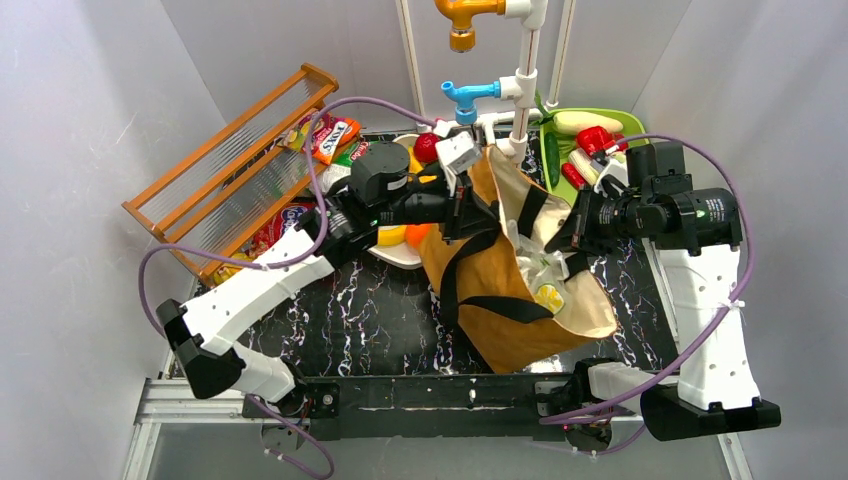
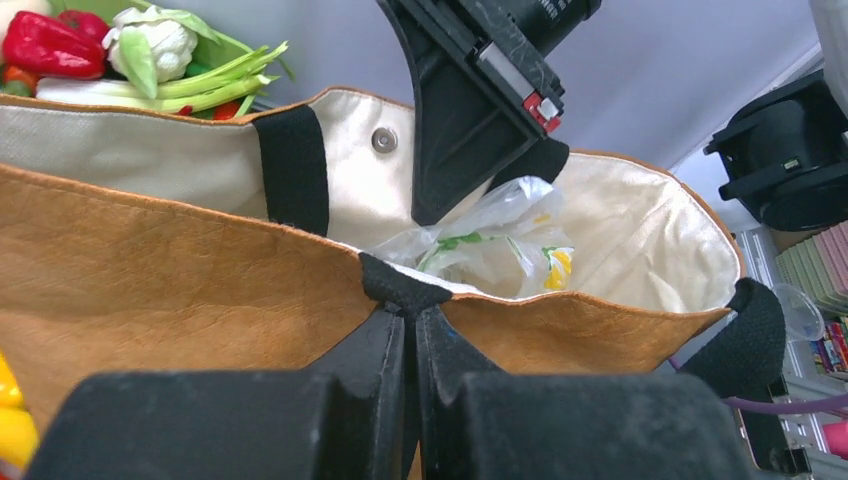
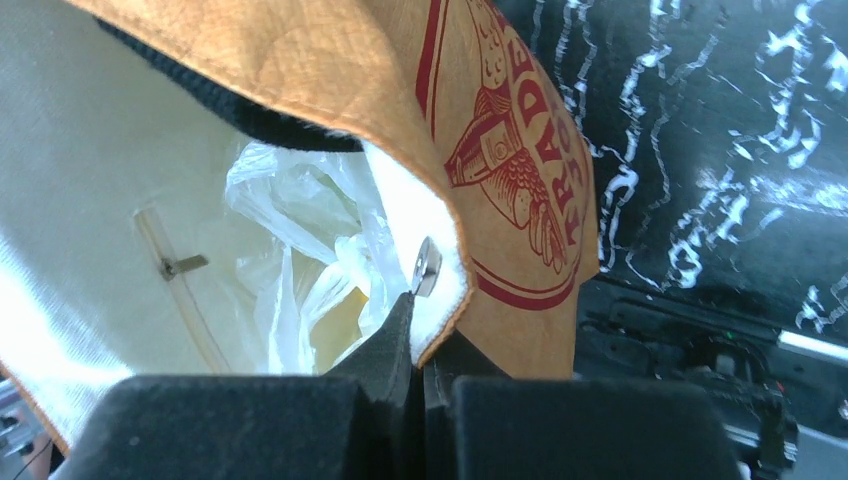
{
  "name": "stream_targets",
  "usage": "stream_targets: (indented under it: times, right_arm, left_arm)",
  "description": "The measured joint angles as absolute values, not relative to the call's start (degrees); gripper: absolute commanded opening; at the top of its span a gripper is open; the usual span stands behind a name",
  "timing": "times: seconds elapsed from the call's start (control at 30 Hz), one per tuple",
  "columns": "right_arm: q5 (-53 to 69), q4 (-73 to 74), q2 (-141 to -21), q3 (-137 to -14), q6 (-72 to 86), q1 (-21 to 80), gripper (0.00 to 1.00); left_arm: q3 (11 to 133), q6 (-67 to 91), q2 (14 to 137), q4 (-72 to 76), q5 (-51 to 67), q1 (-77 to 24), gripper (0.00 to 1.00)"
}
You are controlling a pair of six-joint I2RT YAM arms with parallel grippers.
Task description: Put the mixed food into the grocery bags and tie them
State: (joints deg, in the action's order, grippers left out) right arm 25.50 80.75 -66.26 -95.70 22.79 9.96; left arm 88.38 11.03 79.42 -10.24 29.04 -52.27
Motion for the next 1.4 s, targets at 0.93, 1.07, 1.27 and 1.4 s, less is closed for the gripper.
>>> stream_targets:
  times: [0.93,1.07,1.27,1.4]
  right_arm:
    - [-17.3,87.9,-57.1,-95.0,22.5,9.4,0.01]
    - [-20.5,86.8,-57.0,-93.8,22.2,9.0,0.01]
    - [-22.6,84.6,-56.3,-92.2,22.2,8.5,0.24]
    - [-22.0,83.9,-54.4,-91.2,22.7,8.4,0.68]
  left_arm:
    - [107.5,21.1,112.7,11.0,31.5,-58.3,0.00]
    - [112.2,21.2,116.0,11.0,30.7,-59.2,0.00]
    - [119.2,20.8,120.7,10.5,29.8,-59.8,0.00]
    - [122.7,20.0,122.8,8.9,29.1,-59.9,0.00]
